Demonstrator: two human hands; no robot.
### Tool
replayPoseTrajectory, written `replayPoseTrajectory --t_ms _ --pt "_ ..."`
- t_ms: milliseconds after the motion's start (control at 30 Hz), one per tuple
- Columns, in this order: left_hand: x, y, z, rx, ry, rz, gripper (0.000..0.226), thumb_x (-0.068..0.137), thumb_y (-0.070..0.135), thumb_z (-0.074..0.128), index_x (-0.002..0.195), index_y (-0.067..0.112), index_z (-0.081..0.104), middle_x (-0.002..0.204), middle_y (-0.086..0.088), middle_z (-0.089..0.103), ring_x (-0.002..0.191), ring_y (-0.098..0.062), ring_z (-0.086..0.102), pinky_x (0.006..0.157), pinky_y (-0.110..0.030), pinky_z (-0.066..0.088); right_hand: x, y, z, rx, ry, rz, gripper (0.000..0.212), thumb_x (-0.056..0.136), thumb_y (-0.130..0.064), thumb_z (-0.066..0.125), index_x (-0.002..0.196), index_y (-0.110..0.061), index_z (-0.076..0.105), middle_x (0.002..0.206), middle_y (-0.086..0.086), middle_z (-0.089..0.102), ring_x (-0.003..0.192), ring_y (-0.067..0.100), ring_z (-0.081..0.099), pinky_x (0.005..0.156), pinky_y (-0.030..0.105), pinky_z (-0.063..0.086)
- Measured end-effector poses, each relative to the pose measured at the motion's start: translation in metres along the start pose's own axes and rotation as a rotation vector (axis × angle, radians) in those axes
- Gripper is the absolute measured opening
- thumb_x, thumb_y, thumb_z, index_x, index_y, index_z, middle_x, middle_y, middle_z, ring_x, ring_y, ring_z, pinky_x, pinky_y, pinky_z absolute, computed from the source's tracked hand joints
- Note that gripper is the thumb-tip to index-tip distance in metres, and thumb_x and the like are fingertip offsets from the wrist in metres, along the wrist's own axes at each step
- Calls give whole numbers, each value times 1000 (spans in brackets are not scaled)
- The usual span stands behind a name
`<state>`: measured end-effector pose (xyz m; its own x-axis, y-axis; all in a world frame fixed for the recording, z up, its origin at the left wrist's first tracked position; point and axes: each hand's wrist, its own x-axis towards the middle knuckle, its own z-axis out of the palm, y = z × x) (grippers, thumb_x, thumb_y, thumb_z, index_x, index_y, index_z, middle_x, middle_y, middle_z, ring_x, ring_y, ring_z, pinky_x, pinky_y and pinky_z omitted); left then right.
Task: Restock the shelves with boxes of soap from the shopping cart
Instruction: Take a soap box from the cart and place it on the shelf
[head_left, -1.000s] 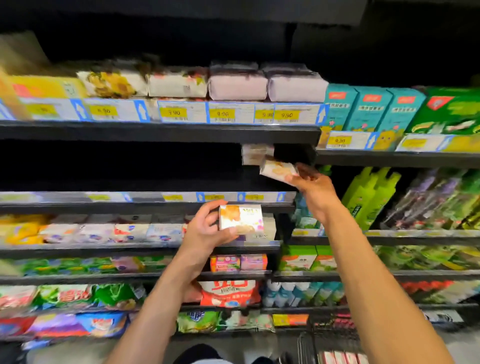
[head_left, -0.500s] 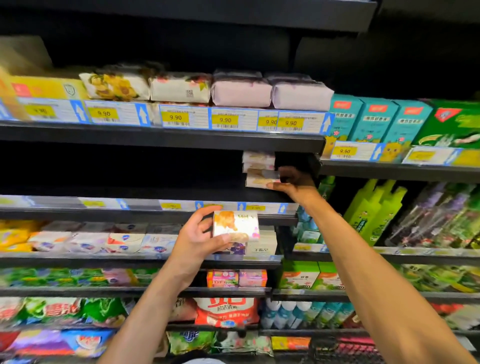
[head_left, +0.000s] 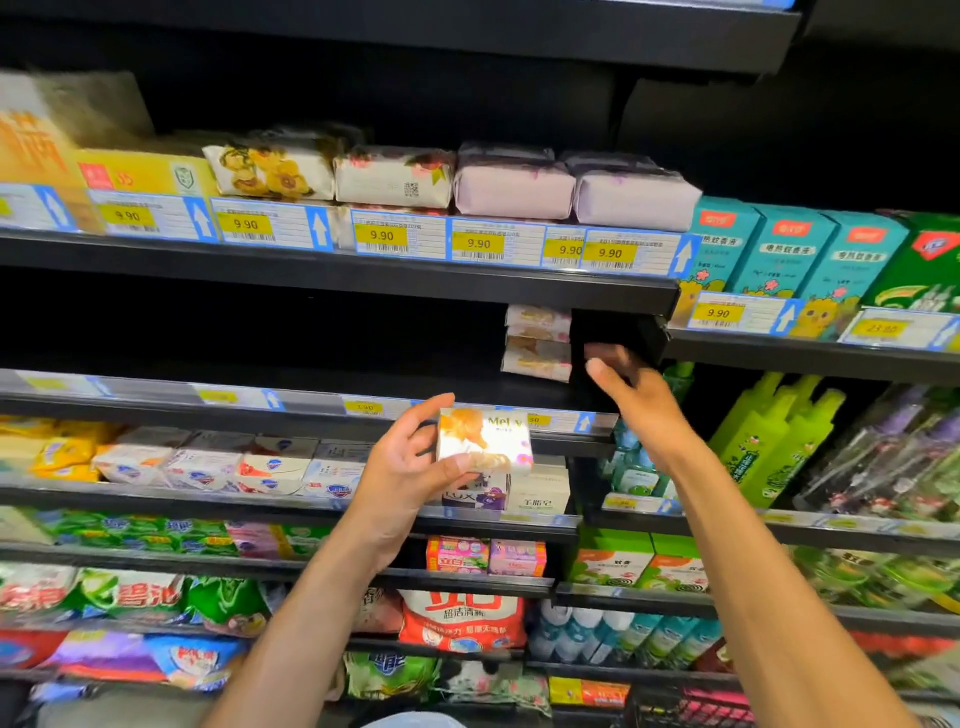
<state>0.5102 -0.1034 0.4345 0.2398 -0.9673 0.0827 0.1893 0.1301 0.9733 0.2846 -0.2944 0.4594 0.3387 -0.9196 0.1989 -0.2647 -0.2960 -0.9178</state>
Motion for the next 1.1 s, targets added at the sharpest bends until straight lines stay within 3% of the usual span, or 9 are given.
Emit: replayPoseTrajectory --t_ms 100,200,300,400,600,767,900,1000,1100 --pt "3 4 5 -11 -8 -5 66 85 4 74 142 26 49 123 -5 71 116 -26 67 87 -37 60 -43 -15 1 -232 -47 -271 47 85 -57 68 127 -36 66 131 -21 57 130 7 47 107 21 37" --pt "7 12 14 -32 -17 -13 63 88 2 71 142 24 49 120 -6 72 114 -25 68 87 -34 60 -69 -28 11 -287 -187 -336 76 73 -63 81 139 -33 59 137 -24 52 131 0 46 106 16 39" --pt "13 19 22 -37 -41 -3 62 89 2 70 143 24 48 120 -7 72 114 -25 68 88 -34 59 -64 -32 16 -243 -178 -336 65 75 -38 88 134 -27 63 129 -14 60 111 8 60 91 24 52" --pt "20 24 30 3 -77 29 69 89 5 72 146 30 44 130 0 67 118 -20 66 93 -35 57 -51 -32 15 -75 -146 -299 55 77 -10 89 126 -21 67 123 -2 62 100 13 64 91 26 55" --pt "37 8 17 779 116 474 57 92 24 71 145 26 48 147 11 41 139 -6 38 112 -31 39 -20 -20 17 -104 42 -203 50 79 -22 88 125 -17 69 115 4 64 96 17 66 94 36 58" --pt "46 -13 -4 1395 1 609 60 91 40 64 147 27 48 153 6 43 147 -17 29 123 -47 19 11 -18 21 -241 99 -74 48 82 -34 86 125 -23 69 110 -3 70 94 0 67 89 26 56" --pt "46 -18 -8 1462 -60 620 68 91 43 62 152 29 38 153 9 44 145 -15 32 125 -46 8 37 -15 14 -232 39 -55 38 85 -26 84 120 -24 68 101 -14 69 86 -12 64 77 10 48" --pt "47 -17 -11 1468 -67 628 68 90 43 60 152 30 37 150 10 46 141 -14 37 125 -43 9 55 -3 11 -178 -12 -89 44 84 -5 81 125 -7 65 108 5 71 85 -15 65 81 13 50" --pt "47 -17 -13 1465 -71 623 68 90 44 60 152 31 36 149 10 47 138 -13 39 124 -43 12 67 3 8 -192 -38 -115 47 83 -3 82 126 -4 65 111 9 70 86 -15 66 87 15 55"
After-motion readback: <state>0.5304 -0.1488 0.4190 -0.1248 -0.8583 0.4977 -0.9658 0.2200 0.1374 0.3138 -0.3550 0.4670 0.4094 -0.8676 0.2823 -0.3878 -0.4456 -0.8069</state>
